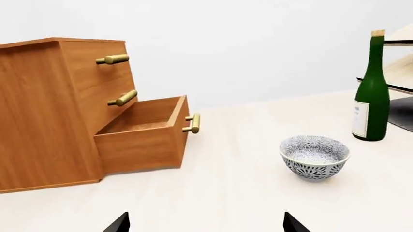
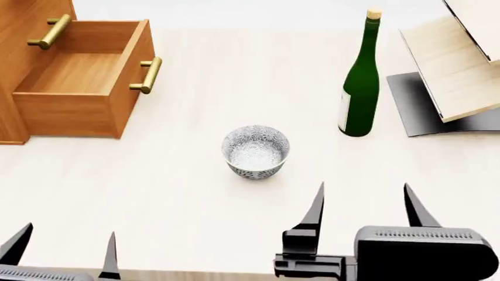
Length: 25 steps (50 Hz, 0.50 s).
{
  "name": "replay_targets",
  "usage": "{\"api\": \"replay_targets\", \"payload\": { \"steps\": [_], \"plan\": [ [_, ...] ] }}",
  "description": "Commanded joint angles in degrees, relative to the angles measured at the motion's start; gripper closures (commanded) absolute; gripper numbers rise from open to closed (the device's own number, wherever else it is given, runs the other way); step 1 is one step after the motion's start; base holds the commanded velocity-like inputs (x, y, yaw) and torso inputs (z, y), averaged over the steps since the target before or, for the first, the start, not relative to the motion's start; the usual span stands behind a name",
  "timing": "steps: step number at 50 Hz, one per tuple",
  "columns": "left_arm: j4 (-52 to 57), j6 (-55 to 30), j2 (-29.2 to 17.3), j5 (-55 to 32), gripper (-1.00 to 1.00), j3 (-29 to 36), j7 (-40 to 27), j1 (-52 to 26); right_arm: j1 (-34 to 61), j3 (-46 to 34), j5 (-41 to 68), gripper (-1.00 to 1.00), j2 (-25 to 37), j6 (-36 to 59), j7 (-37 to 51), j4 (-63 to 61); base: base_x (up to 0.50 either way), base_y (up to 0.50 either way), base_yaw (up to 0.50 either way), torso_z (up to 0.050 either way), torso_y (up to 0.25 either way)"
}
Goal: Close the bottom drawer of the cabinet.
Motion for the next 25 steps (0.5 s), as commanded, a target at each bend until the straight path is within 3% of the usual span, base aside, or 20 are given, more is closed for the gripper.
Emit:
{"api": "replay_targets", "payload": {
  "steps": [1,16,25],
  "plan": [
    [2.59,-1.02,0.51,-0.42,-1.0,-0.86,0.8,0.34,0.54,1.33,-0.36,-1.0,-0.42,2.25,-0.79,-1.45,0.0,0.0,0.0,0.0,0.0],
    [3.1,-1.45,-0.22,-1.06,-1.0,-0.43,-0.11,0.24,0.56,0.24,-0.09,-1.0,0.44,1.39,-0.64,-1.05,0.0,0.01,0.0,0.0,0.0],
    [3.14,-1.6,-0.59,-1.3,-1.0,0.0,-0.6,-0.02,1.08,-0.54,-0.42,-1.0,0.98,2.2,-0.13,-1.26,0.0,0.5,0.0,0.0,0.0]
  ]
}}
